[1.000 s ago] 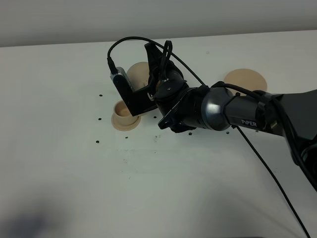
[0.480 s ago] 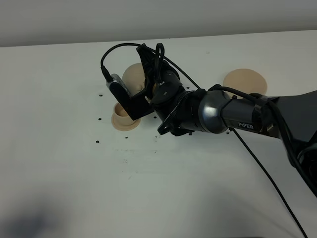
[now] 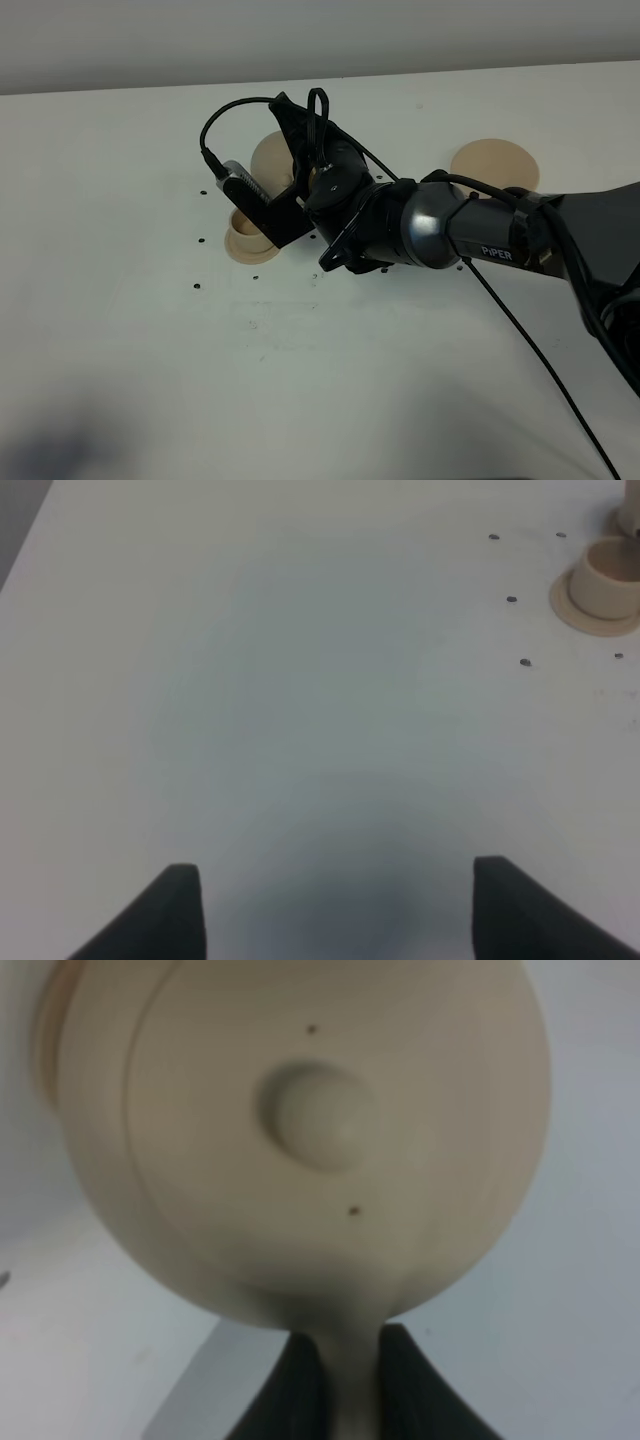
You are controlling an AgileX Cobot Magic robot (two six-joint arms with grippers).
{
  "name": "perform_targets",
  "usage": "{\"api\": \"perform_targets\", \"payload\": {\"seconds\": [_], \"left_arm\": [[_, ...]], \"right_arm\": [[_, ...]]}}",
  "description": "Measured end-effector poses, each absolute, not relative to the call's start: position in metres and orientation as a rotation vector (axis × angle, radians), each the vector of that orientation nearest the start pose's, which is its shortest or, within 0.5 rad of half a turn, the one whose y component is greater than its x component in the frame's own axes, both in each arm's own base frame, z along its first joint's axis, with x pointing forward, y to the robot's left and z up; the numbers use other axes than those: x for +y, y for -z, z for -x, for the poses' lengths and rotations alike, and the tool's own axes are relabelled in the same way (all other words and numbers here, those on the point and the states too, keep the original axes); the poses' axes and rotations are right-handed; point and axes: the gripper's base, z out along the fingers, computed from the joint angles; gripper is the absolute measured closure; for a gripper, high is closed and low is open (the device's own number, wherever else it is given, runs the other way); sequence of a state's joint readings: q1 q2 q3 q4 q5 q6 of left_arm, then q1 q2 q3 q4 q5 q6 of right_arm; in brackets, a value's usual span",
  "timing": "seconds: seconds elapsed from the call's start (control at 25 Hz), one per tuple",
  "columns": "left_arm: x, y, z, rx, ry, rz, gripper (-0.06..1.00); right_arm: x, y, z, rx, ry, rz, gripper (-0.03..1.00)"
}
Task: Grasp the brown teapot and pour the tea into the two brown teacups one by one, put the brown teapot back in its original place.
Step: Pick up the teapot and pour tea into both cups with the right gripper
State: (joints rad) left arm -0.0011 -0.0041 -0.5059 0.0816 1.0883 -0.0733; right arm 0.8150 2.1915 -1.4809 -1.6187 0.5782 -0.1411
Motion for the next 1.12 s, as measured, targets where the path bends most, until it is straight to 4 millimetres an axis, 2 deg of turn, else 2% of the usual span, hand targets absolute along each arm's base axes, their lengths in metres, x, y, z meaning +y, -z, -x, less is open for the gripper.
{"api": "perform_targets", "payload": {"seconds": [0.52, 1.12], "left_arm": [[0.0066, -0.2769, 0.0075, 2.058, -0.052, 0.08, 0.35], [0.0066, -0.2769, 0.0075, 2.058, -0.052, 0.08, 0.35]], "right_arm": [[0.3148, -0.1631, -0.3637, 0.824, 1.219, 2.104, 0.87], [0.3158, -0.1629, -0.3634, 0.795, 1.218, 2.118, 0.87]]}}
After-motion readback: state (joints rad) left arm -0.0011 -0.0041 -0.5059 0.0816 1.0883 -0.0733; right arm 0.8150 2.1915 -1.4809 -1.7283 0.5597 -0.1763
